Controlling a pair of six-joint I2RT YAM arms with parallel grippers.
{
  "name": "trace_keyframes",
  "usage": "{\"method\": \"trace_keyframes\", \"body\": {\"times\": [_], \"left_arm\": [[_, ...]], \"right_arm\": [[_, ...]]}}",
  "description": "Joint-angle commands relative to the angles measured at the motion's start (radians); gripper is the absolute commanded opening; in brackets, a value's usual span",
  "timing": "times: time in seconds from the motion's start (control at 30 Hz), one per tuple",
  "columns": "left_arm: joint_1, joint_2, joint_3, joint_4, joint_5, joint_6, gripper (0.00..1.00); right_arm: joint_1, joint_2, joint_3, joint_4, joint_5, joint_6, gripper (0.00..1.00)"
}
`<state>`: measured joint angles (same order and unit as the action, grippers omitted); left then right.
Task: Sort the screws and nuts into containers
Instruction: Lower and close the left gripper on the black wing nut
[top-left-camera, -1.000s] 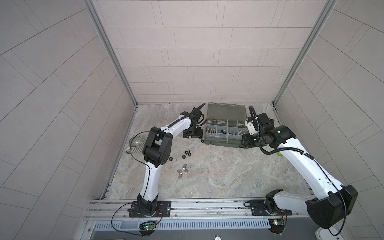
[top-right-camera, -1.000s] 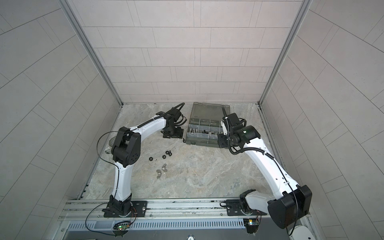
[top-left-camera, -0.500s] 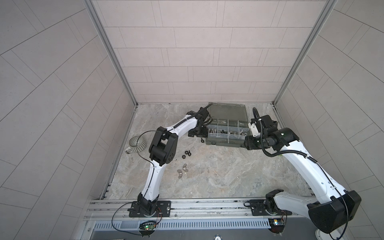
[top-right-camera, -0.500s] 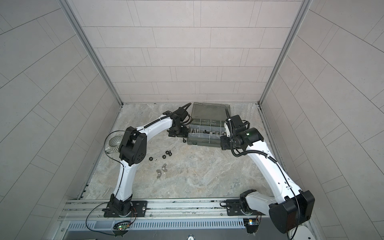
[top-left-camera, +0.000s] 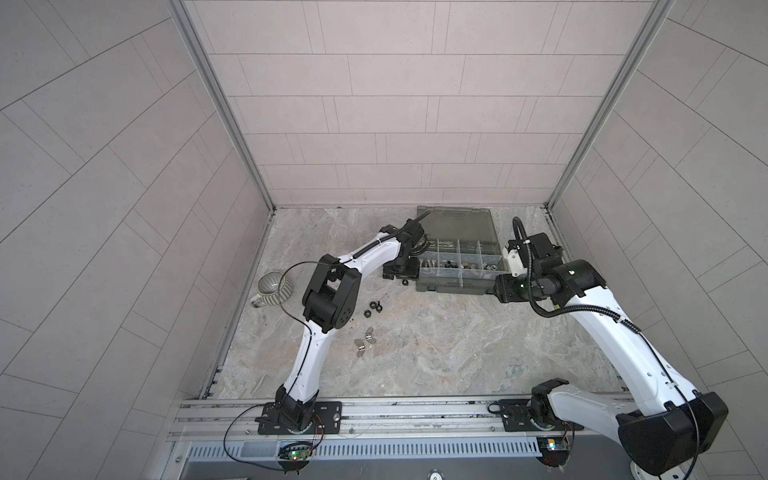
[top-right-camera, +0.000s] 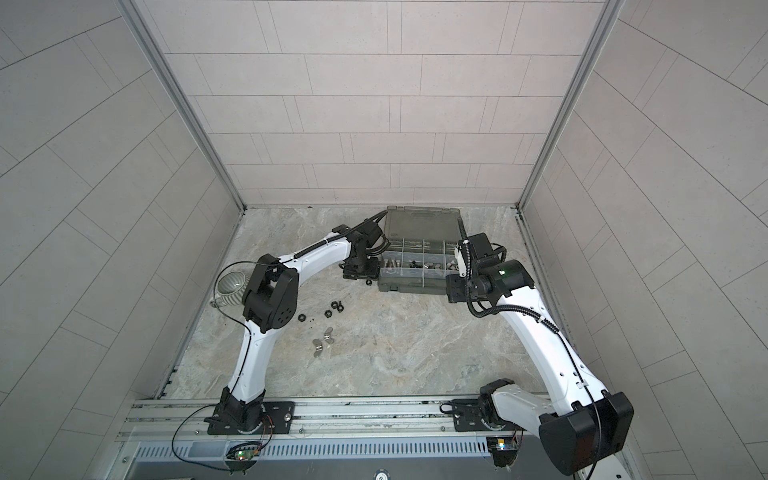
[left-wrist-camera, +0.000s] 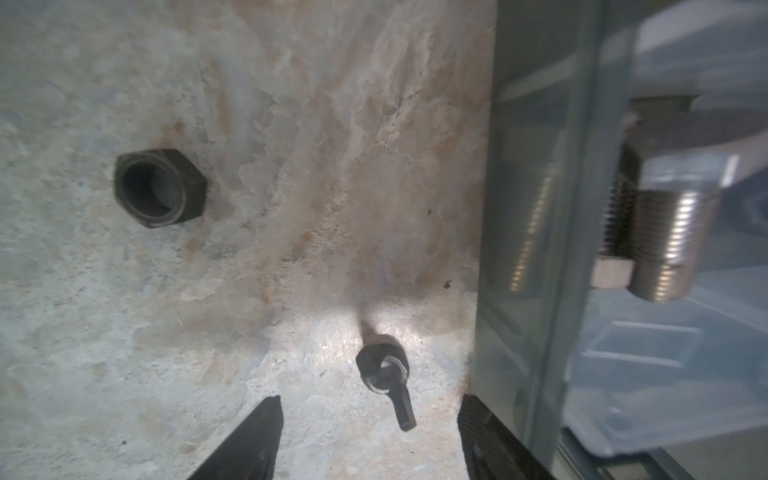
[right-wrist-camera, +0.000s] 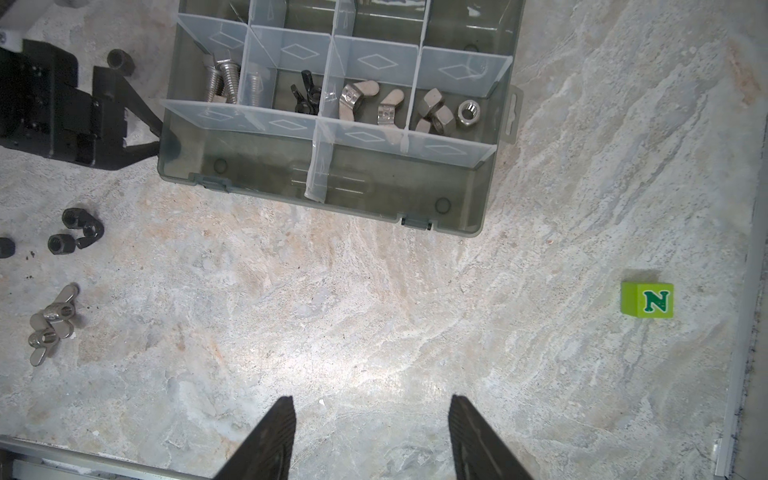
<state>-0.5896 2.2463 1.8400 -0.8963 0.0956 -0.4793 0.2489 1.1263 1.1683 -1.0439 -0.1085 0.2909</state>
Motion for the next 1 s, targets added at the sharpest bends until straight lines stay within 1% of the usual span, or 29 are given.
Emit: {"method": "trace_keyframes", "body": {"times": [0.0, 0.17, 0.27, 0.37, 0.4, 0.43, 0.47, 0.6, 0.77, 0.97], "left_arm": [[-0.006, 0.025, 0.007, -0.045, -0.010, -0.024, 0.72], [-0.008, 0.031, 0.002, -0.043, -0.016, -0.027, 0.72], [-0.007, 0.044, 0.013, -0.043, -0.016, -0.027, 0.72], [-0.008, 0.056, 0.027, -0.048, -0.014, -0.031, 0.72], [-0.008, 0.058, 0.030, -0.048, -0.013, -0.032, 0.71], [-0.008, 0.061, 0.029, -0.048, -0.010, -0.033, 0.71], [-0.008, 0.063, 0.030, -0.048, -0.010, -0.034, 0.71], [-0.010, 0.071, 0.039, -0.048, -0.010, -0.038, 0.70], [-0.013, 0.089, 0.079, -0.067, -0.010, -0.038, 0.65], [-0.020, 0.111, 0.124, -0.103, -0.017, -0.035, 0.51]], "right_arm": [[-0.014, -0.037, -0.016, -0.021, 0.000, -0.013, 0.60], [-0.032, -0.067, -0.041, -0.022, -0.012, -0.013, 0.60], [-0.039, -0.078, -0.049, -0.032, -0.019, -0.015, 0.62], [-0.040, -0.085, -0.049, -0.045, -0.022, -0.019, 0.75], [-0.040, -0.088, -0.048, -0.051, -0.027, -0.021, 0.81], [-0.040, -0.091, -0.048, -0.054, -0.031, -0.020, 0.94], [-0.040, -0.093, -0.048, -0.056, -0.044, -0.022, 0.99], [-0.040, -0.101, -0.048, -0.047, -0.119, -0.013, 0.99], [-0.040, -0.104, -0.076, 0.027, -0.320, 0.019, 0.99], [-0.040, -0.092, -0.059, 0.041, -0.374, -0.001, 0.99]]}}
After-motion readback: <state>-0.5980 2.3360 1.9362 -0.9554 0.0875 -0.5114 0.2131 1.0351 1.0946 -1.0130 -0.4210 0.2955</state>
